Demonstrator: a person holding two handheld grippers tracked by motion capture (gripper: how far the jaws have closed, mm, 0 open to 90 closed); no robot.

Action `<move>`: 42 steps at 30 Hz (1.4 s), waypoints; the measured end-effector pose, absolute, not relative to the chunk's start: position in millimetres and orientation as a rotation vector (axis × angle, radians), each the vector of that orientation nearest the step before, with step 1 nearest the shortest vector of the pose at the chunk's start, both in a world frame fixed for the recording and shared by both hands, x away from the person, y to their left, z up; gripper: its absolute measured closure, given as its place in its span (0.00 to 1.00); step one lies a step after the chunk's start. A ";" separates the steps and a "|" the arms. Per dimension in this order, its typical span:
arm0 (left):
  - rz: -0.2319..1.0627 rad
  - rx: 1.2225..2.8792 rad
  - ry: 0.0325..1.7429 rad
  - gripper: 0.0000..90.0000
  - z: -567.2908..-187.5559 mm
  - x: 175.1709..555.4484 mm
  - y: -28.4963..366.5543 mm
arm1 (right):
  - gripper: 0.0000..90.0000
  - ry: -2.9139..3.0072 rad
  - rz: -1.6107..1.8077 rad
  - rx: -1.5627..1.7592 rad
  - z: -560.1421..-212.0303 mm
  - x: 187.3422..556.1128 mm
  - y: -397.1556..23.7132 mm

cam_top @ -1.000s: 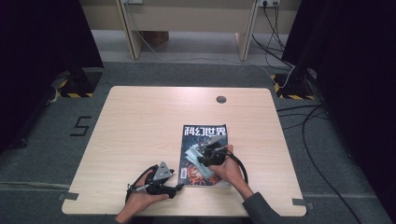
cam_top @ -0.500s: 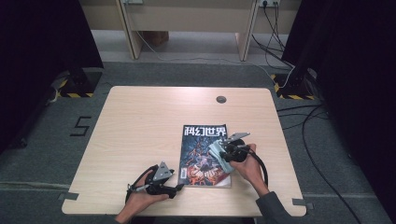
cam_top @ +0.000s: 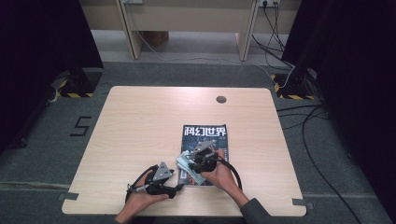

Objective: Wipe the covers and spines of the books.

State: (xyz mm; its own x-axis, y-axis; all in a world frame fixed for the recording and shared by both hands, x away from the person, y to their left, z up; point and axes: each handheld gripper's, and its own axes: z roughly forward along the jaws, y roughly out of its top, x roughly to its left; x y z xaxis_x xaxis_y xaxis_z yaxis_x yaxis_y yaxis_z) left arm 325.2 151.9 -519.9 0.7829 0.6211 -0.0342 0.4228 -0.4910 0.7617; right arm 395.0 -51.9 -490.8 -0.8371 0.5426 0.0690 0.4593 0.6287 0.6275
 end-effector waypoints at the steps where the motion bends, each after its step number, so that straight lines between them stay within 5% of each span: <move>1: 0.312 2.160 0.772 0.35 -519.9 325.2 151.9 | 0.84 2.719 0.994 0.841 -490.8 395.0 -51.9; 9: 0.305 2.161 0.787 0.35 -518.9 325.5 156.9 | 0.84 2.739 1.005 0.847 -490.8 396.8 -61.6; 21: 0.297 2.170 0.839 0.35 -516.1 325.7 174.4 | 0.84 2.546 0.926 1.147 -487.4 419.9 -156.1; 31: 0.352 2.170 0.906 0.35 -515.9 333.2 191.9 | 0.84 2.576 0.917 1.084 -487.3 415.5 -137.1; 42: 0.361 2.167 0.922 0.34 -516.1 335.2 195.4 | 0.84 2.722 1.000 0.886 -490.6 393.2 -68.6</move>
